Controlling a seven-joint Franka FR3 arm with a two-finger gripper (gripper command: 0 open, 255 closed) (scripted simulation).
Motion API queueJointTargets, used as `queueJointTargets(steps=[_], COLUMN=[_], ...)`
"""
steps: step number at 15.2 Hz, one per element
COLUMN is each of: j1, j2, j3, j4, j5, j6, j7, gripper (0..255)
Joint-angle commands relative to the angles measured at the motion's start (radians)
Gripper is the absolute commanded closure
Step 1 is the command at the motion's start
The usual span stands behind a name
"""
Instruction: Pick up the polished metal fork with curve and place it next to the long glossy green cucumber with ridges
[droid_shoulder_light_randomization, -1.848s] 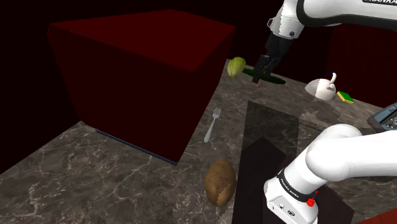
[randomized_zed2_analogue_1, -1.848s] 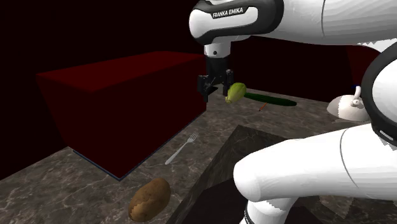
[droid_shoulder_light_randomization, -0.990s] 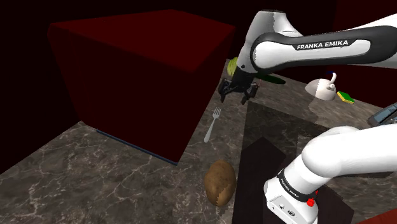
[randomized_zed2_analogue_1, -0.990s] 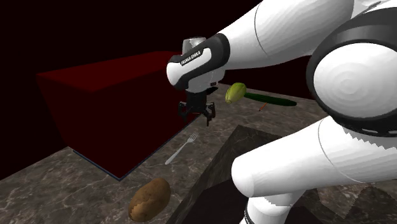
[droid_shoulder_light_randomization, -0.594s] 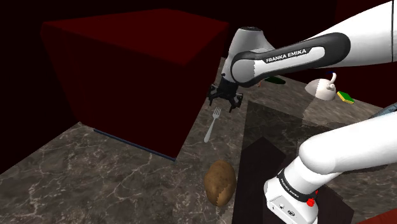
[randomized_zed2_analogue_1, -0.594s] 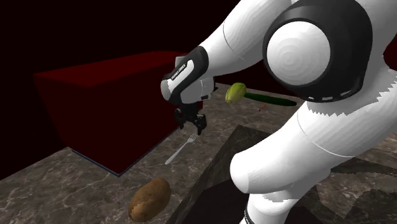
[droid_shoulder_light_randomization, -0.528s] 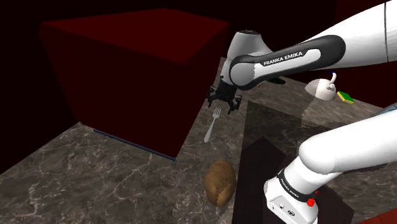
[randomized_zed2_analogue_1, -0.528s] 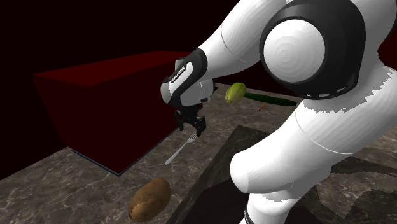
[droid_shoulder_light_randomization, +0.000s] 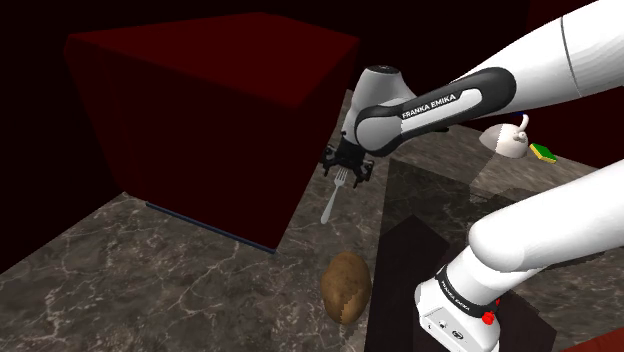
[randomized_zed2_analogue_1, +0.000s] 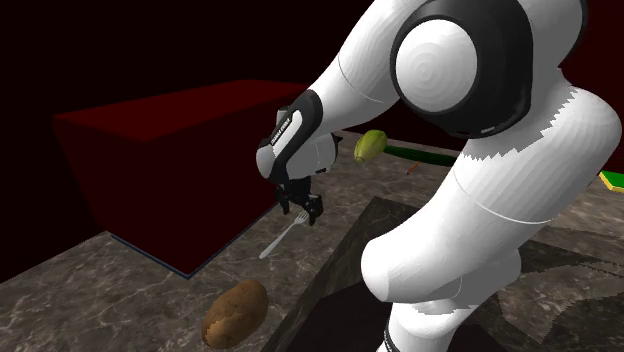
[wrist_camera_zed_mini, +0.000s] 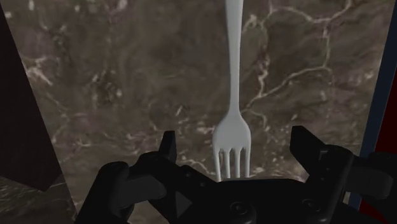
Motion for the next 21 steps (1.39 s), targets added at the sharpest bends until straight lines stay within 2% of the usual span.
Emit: queueJointTargets(steps=[1, 6, 7, 16, 21], j1=[0.002, 0.003, 0.004, 0.003, 0.016], j2=[0.012, 0.012, 0.01, 0.012, -0.047], j3=[0.006, 0.005, 0.006, 0.005, -0.017], j4=[-0.003, -0.003, -0.003, -0.003, 0.026], j5=[-0.001, -0.001, 0.0, -0.002, 0.016], j6=[0.01, 0.01, 0.009, 0.01, -0.075], j7=[0.004, 0.005, 0.006, 0.005, -0.014], gripper=[0, 0, 255, 255, 255])
